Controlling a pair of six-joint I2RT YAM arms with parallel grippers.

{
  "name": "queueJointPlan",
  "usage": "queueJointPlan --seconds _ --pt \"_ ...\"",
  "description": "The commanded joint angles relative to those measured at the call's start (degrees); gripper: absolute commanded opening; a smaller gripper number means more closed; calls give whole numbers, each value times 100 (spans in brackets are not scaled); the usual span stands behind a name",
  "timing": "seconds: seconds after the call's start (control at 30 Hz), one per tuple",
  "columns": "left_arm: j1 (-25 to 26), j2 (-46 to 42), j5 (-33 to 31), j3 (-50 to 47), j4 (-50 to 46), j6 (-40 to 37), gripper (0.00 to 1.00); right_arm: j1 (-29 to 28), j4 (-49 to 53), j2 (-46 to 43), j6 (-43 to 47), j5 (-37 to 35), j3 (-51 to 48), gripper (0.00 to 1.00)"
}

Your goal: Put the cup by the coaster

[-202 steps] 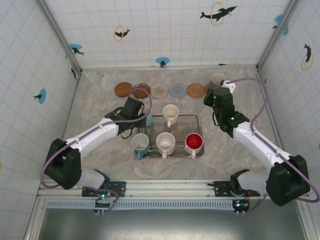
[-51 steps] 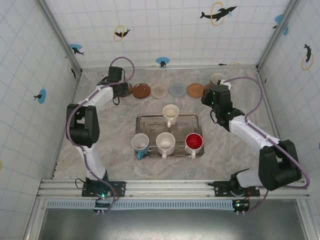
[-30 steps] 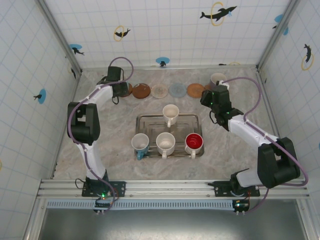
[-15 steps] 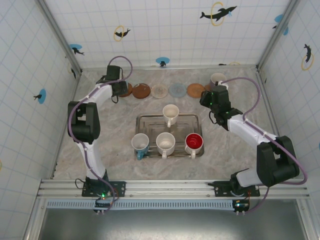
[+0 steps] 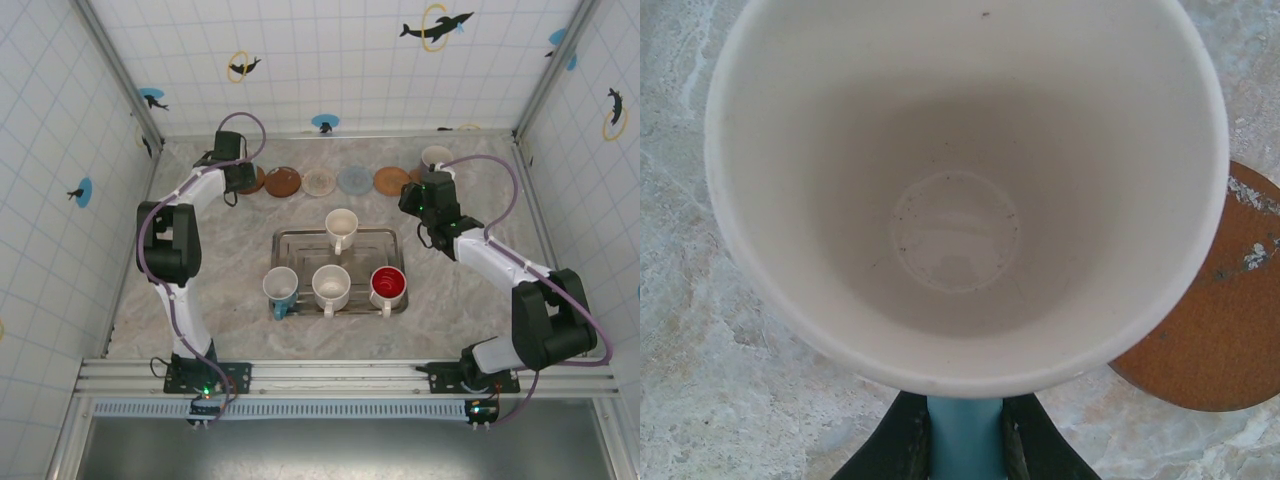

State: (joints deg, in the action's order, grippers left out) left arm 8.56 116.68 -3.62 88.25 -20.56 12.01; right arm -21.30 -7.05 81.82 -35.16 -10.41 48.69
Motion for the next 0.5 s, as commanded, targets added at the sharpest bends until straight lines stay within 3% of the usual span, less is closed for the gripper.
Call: queueJointPlan --seconds 0.0,0.47 --pt "-47 63 -102 296 195 -23 0 29 -156 27 -25 5 274 51" --pt "-51 91 -192 296 60 -32 0 20 -156 39 -35 40 287 52"
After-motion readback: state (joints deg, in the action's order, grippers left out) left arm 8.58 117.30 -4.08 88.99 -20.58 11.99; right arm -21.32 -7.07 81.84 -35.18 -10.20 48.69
